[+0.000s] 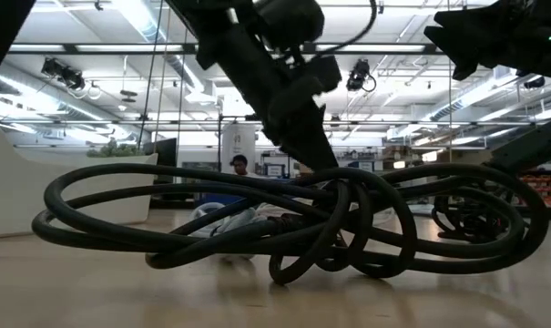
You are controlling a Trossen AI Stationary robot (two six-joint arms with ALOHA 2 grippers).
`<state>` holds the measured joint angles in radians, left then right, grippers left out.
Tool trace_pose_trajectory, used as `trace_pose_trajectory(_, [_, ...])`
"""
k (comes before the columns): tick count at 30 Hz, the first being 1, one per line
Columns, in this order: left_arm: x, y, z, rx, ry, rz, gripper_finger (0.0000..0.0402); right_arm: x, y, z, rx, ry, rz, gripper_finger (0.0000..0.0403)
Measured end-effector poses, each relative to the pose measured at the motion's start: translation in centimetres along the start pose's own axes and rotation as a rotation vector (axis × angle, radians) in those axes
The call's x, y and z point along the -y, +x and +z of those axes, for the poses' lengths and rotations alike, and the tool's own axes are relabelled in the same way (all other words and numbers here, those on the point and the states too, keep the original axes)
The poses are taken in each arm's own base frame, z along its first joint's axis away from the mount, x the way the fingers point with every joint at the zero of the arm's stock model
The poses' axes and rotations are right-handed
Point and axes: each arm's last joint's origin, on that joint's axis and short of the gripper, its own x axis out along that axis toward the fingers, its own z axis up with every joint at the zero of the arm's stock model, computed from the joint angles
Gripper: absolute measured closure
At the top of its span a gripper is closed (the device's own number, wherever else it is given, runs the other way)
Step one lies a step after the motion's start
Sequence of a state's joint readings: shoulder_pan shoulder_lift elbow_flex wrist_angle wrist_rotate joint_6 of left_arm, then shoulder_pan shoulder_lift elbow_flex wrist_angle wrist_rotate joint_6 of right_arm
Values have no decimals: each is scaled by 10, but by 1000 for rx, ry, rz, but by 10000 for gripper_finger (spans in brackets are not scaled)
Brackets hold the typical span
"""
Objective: Pick and place USB-C Cables
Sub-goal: Put the white charger cable into the white bin
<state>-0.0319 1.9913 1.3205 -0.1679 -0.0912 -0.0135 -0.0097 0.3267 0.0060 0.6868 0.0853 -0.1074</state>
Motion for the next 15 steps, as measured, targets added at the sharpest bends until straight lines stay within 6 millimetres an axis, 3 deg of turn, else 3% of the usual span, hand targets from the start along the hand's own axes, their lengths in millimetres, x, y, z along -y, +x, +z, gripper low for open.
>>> trace_pose_trajectory(5, [-7,13,-7,-31,-7,-1,169,0,0,0,0,0,0,234])
trace_pose_trajectory(15, [-7,18,-12,-57,2,-72,199,0,0,0,1,0,0,234])
